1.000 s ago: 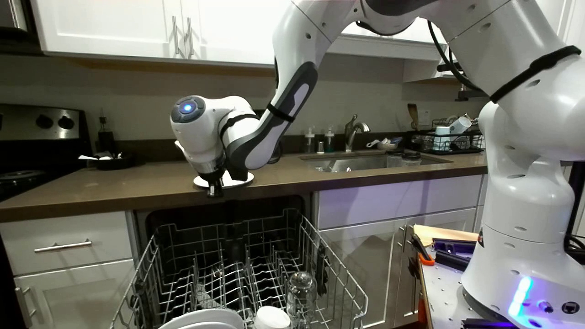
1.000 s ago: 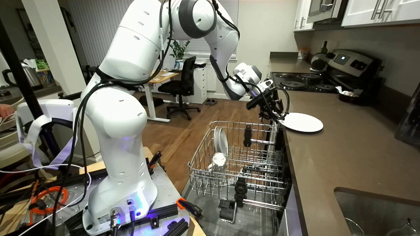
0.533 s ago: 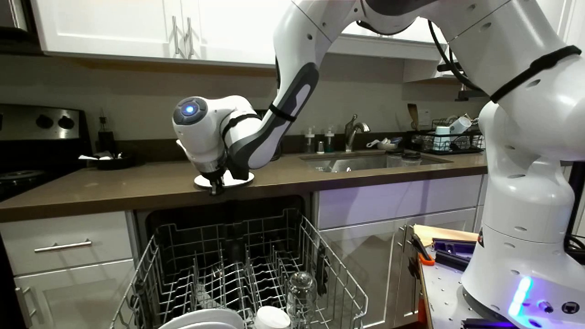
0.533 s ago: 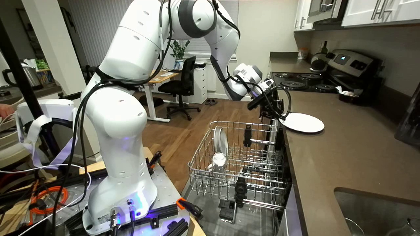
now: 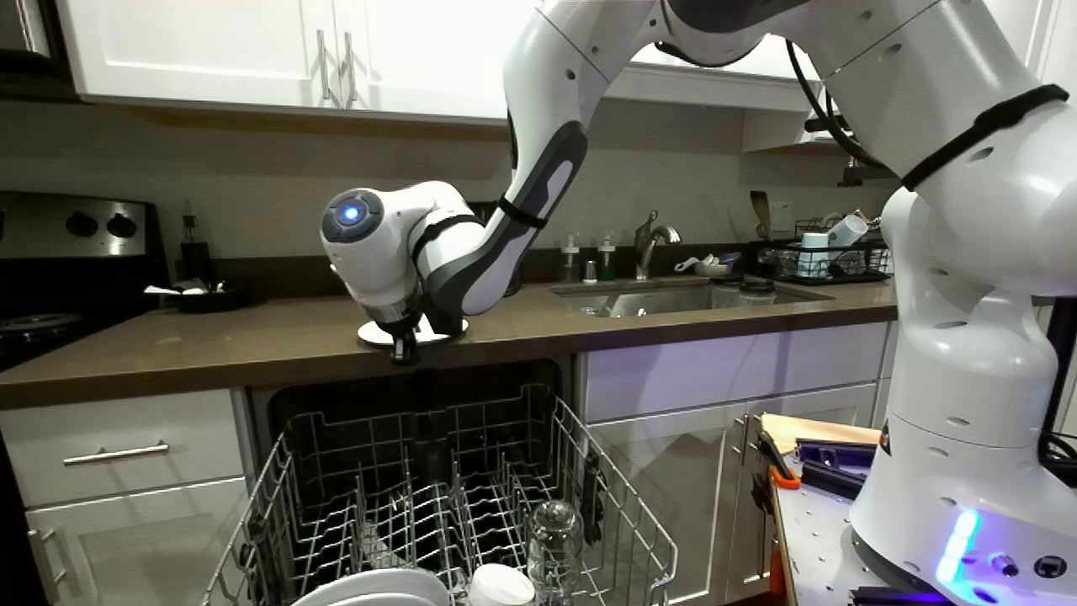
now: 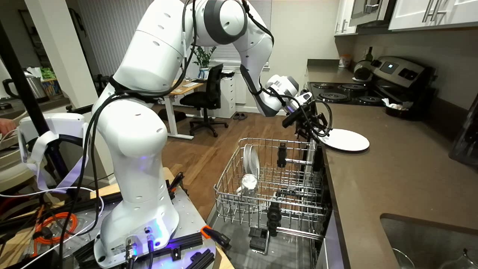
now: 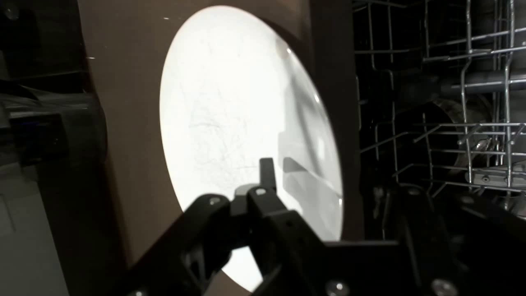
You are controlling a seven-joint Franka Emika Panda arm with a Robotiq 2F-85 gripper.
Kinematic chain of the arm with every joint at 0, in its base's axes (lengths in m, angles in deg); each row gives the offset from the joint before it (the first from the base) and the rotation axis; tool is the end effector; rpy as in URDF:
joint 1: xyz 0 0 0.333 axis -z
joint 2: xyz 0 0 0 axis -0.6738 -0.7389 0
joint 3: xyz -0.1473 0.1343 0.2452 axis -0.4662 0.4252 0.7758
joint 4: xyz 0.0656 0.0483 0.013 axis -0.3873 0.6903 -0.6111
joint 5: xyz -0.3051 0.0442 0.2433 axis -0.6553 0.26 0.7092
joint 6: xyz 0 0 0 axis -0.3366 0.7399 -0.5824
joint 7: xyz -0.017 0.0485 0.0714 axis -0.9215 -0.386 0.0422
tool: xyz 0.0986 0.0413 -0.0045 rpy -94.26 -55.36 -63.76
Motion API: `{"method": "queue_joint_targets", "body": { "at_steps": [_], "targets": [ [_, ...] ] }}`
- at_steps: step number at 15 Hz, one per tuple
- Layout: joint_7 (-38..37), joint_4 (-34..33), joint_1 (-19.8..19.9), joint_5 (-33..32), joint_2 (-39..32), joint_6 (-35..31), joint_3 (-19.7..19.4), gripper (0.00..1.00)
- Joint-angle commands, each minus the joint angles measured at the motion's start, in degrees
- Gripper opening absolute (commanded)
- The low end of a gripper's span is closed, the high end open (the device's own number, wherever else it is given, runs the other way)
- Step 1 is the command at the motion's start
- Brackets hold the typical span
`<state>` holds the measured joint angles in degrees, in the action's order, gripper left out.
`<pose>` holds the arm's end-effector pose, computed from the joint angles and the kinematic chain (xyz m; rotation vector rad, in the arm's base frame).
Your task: Get the plate on the counter and put on the plate dryer
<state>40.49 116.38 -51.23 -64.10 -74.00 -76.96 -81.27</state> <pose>0.6645 0.0292 0.2234 2.2284 0.5310 0.2542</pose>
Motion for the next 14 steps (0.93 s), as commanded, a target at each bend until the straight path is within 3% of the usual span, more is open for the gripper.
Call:
{"method": "queue_joint_targets", "body": {
  "at_steps": [1,3,5,14],
  "targets": [
    [-3.5,-0.1,-0.3,-4.0,-0.2,1.4,-0.2,0.27],
    [-5.2,0.1,-0.4,-6.2,-0.2,1.9,-0.1,0.12],
    [-7.0,0.8,-0.6,-8.0,0.0,2.5,0.1,0.05],
    [-16.0,4.7,-1.1,-17.0,2.6,10.1,2.9,0.06]
  ]
}}
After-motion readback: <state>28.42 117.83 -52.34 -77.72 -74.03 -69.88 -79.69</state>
